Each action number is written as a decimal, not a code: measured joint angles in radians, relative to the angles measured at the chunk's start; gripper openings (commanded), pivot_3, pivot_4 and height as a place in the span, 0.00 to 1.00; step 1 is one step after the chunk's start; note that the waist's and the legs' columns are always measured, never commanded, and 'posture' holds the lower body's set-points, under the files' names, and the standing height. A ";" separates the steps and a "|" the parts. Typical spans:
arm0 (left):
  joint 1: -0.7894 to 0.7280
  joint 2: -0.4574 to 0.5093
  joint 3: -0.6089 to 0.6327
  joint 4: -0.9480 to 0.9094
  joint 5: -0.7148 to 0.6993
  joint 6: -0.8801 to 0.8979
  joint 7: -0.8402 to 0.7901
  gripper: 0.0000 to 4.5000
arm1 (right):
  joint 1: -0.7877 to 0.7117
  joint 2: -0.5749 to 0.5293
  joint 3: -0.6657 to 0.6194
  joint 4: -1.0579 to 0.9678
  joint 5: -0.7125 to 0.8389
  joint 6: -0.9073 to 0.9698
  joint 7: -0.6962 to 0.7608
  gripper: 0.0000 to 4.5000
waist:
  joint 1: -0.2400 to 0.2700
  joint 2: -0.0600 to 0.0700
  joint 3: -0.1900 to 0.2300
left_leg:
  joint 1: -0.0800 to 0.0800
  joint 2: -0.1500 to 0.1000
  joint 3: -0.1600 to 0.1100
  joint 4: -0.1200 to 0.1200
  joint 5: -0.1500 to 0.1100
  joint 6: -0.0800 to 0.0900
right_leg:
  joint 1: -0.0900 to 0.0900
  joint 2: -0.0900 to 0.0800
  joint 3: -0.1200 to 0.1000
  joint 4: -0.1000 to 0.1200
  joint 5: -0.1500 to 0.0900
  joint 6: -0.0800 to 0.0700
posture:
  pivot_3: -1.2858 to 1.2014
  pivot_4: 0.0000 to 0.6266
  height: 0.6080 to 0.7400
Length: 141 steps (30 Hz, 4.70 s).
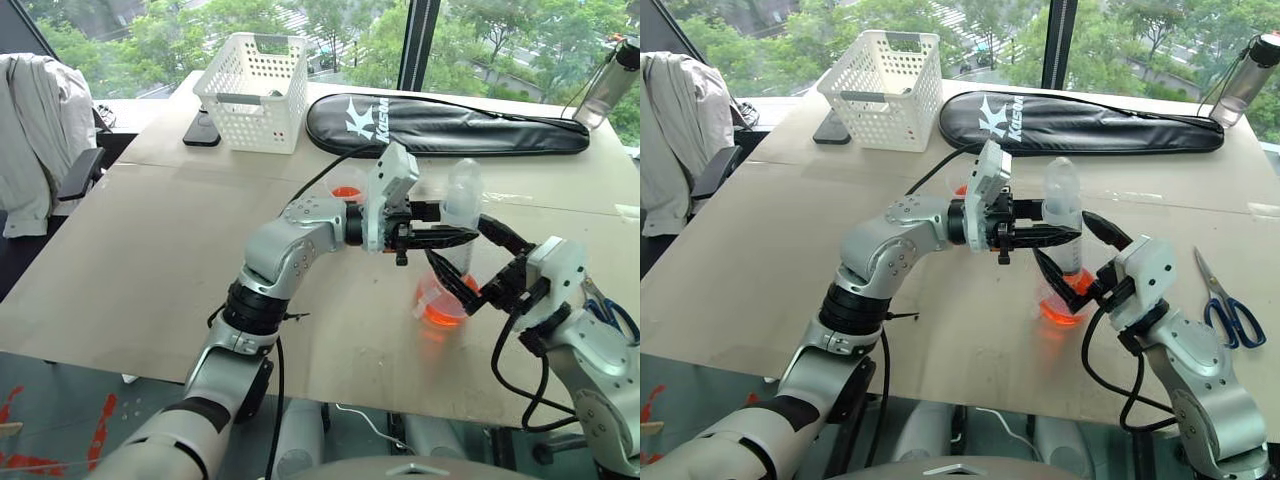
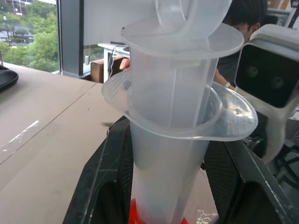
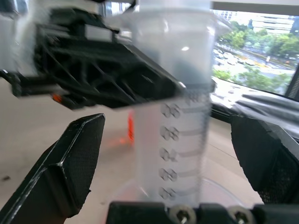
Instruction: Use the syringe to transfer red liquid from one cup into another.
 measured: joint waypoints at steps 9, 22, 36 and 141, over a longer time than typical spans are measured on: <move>-0.005 -0.018 0.099 0.022 -0.087 0.080 0.051 0.34 | 0.099 -0.181 -0.277 -0.158 0.301 0.196 -0.012 1.00 | -0.001 0.000 0.000 | 0.000 0.000 0.000 0.000 0.000 0.000 | 0.000 0.000 0.000 0.000 0.000 0.000 | 0.52 0.24 0.88; -0.272 0.037 0.517 0.300 -0.325 0.293 0.440 0.34 | -0.152 -0.274 -0.226 -0.117 0.426 0.275 -0.116 1.00 | -0.009 -0.001 0.001 | 0.000 0.000 -0.001 0.000 0.000 0.000 | 0.000 0.001 0.000 0.001 0.000 0.001 | 0.52 0.24 0.88; -0.382 0.313 0.373 0.516 -0.102 0.222 0.298 0.34 | -0.762 -0.284 0.084 0.131 0.397 0.479 -0.218 1.00 | 0.001 -0.004 0.003 | -0.002 0.000 0.000 -0.003 0.000 0.000 | -0.003 -0.001 -0.001 -0.002 0.001 -0.001 | 0.52 0.24 0.88; -0.199 0.238 0.131 0.313 0.243 -0.136 0.150 0.34 | -1.187 0.326 0.121 0.540 -0.058 0.786 -0.372 0.93 | -0.008 -0.003 0.003 | -0.019 0.001 0.000 0.002 0.000 0.000 | -0.021 0.000 -0.002 0.008 0.002 0.000 | 0.52 0.24 0.88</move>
